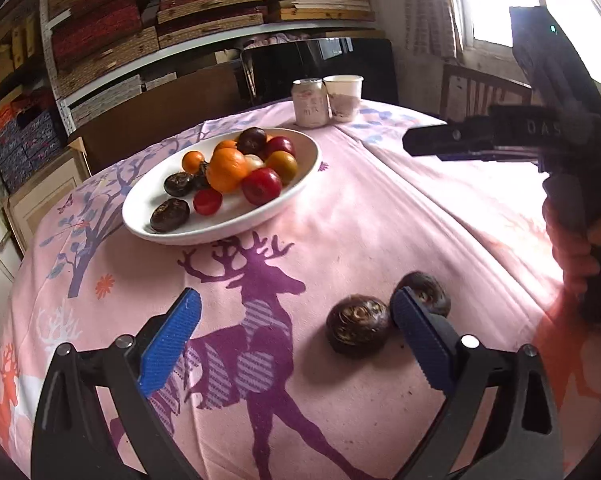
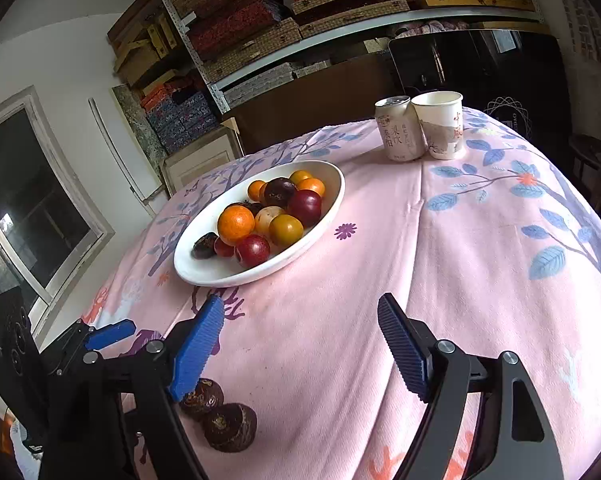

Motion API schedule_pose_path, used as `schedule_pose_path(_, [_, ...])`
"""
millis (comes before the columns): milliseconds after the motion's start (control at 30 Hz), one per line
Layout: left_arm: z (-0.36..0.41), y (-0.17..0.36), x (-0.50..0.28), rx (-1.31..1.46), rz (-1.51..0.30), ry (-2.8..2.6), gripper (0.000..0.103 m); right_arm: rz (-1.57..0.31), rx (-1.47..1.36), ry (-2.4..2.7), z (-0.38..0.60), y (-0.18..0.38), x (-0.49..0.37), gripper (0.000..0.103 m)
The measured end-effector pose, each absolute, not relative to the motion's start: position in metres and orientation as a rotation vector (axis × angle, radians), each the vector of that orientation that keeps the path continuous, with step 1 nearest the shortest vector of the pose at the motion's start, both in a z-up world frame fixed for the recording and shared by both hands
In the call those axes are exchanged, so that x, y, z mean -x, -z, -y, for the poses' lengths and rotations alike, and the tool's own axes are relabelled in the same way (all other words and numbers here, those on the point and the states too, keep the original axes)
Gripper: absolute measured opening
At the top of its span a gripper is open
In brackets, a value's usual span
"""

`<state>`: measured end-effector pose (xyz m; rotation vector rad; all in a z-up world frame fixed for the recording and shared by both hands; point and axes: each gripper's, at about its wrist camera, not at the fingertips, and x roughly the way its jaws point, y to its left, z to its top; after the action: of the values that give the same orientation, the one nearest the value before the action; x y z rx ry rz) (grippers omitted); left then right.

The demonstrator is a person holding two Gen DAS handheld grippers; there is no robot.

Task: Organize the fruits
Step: 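Grasp a dark brown fruit with the right tool while the left tool grasps the last one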

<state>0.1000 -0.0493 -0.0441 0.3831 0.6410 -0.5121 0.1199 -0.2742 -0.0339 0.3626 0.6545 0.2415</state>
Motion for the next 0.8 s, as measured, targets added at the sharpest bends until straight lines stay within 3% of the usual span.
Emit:
schedule_pose_path(367, [0.054,0.068,-0.118,-0.402,-0.790,0.491,0.099,-0.655,-0.380,-0.250,0.279,0.038,-0.106,0.081])
schedule_pose_path(567, [0.015,0.063,-0.146,-0.376,-0.758,0.195,0.098,-0.661,-0.354,-0.267,0.273,0.038,-0.105,0.081])
schedule_pose_path(800, [0.003,0.058,-0.146,-0.285,-0.771,0.262,0.098,-0.729,-0.117,-0.387,0.222,0.046,-0.090,0.081])
